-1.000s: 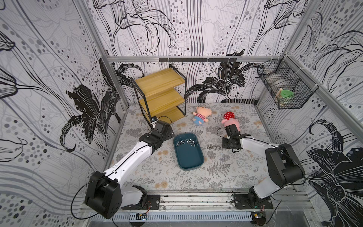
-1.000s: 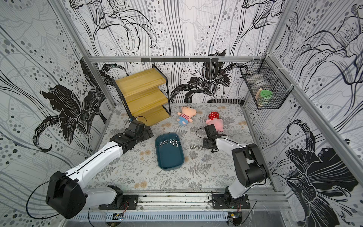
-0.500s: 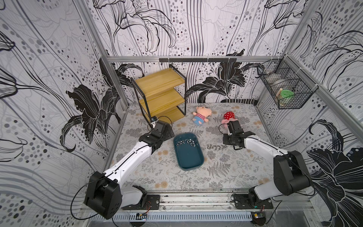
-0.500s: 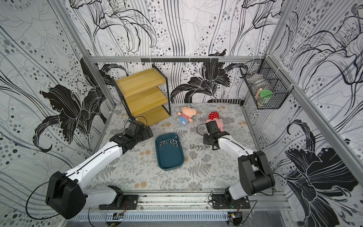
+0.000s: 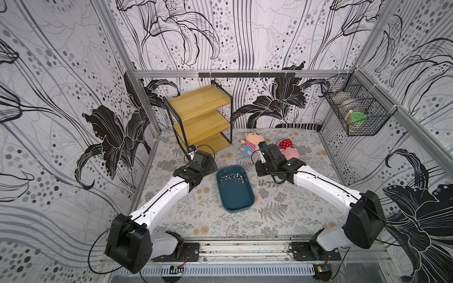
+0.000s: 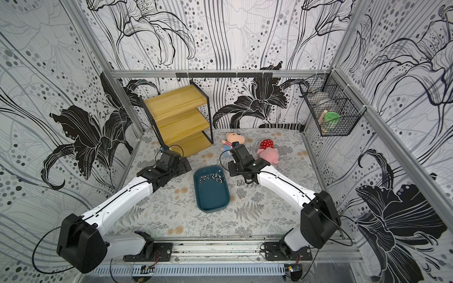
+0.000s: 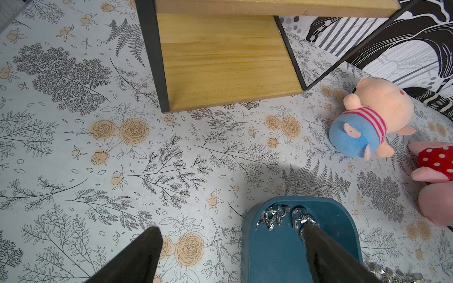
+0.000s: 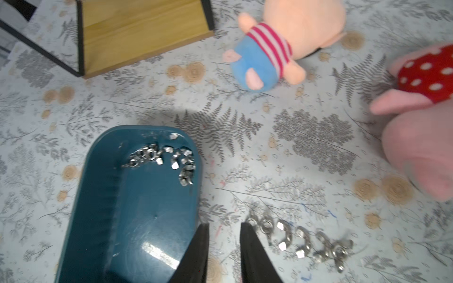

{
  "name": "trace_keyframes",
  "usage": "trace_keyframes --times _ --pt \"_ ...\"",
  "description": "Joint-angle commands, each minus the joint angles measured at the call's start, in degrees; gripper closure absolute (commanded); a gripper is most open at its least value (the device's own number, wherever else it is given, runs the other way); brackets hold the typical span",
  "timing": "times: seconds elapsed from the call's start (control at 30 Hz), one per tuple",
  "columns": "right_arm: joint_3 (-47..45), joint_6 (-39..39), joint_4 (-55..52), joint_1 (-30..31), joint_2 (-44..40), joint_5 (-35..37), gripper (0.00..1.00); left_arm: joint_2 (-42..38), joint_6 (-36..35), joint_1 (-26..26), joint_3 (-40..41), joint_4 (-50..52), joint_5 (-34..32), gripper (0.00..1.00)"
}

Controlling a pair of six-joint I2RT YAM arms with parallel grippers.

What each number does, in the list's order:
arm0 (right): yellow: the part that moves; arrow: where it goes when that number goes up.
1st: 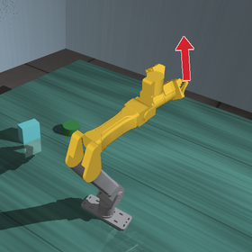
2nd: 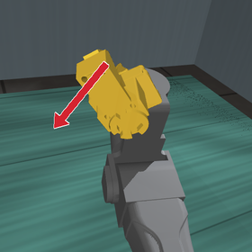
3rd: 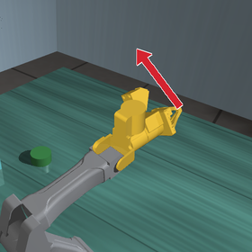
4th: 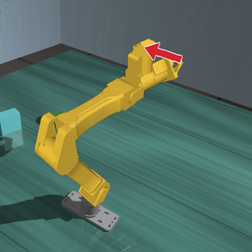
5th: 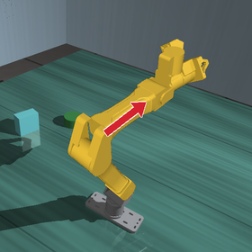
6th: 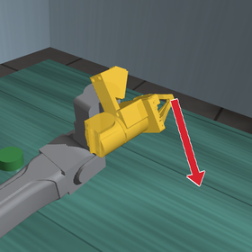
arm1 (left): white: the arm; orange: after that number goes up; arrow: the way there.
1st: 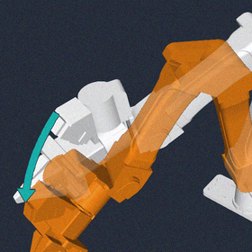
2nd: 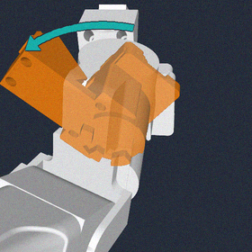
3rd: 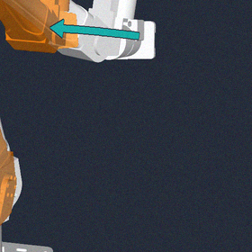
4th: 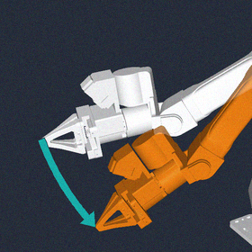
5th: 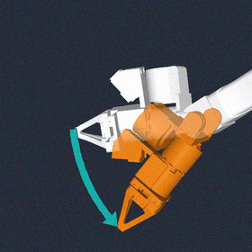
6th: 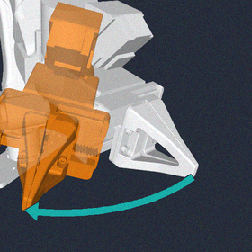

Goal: Take out the wing nut from the storage box
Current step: Place the wing nut at the center of the board, then pick up the wing nut from the storage box.

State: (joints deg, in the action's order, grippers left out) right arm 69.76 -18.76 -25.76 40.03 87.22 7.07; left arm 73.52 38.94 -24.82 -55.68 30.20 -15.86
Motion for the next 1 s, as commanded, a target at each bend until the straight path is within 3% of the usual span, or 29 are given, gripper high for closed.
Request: trace_keyframes --times 0.0,0.3,0.77,0.97 --pt "3.4 -0.6 -1.8 3.5 4.1 0.9 0.73 -1.4 0.2 -0.4 0.7 -1.0 -0.8 0.05" --pt "9.3 -1.1 -2.2 10.0 14.8 2.0 0.73 -2.0 0.0 -0.3 0.8 -0.5 -1.0 0.05" --pt "18.6 2.1 -11.3 10.6 27.9 11.2 0.72 -3.3 -0.3 -0.2 1.1 0.1 -1.7 0.05" --pt "22.3 2.2 -14.5 10.6 31.1 11.7 0.69 -3.3 -0.4 -0.2 0.8 0.3 -1.8 0.05"
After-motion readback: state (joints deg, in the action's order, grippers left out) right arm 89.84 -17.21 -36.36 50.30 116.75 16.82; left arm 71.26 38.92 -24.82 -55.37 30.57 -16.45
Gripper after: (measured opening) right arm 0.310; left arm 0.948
